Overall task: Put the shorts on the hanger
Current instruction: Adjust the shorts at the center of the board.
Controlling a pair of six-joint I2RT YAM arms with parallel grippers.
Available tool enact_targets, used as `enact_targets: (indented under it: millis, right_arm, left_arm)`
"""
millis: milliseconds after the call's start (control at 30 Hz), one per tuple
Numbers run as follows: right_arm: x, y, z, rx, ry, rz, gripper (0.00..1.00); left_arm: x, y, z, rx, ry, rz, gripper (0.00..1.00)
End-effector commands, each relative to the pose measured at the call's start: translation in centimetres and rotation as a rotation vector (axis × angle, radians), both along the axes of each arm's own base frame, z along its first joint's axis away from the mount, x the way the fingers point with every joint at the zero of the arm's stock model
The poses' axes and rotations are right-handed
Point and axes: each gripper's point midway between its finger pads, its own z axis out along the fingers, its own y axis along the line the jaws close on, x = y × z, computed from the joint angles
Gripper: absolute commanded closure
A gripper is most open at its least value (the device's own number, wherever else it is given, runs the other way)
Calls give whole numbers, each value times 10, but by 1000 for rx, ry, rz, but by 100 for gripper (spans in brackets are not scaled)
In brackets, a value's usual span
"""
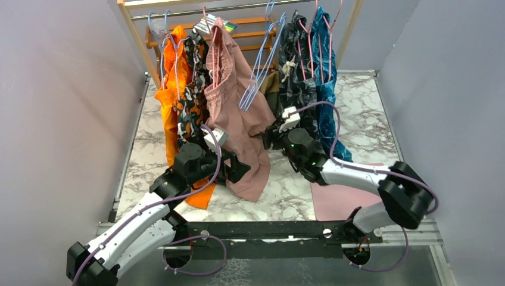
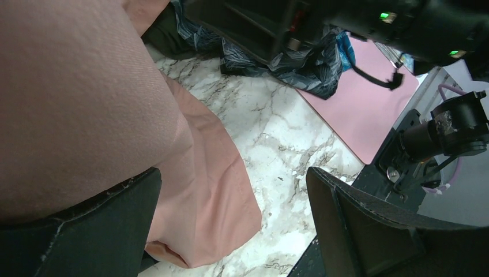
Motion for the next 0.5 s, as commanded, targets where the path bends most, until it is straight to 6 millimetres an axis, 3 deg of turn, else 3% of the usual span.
enact_targets:
  millis: [0,167,400,467]
  right_arm:
    - [-45,24,31,18,-90,317,30]
    - [-83,32,46,-8,-167,491,31]
    - [-100,48,35,-190,-268,513,31]
    - [-95,45,29,-240,-286,470,31]
  left_arm:
    - [0,-1,9,-22,-40,-11,2]
    - [0,-1,9,-22,-41,-8,2]
    - [-1,2,12,-26,-50,-1,2]
    - [-1,2,13,-27,-55,2,2]
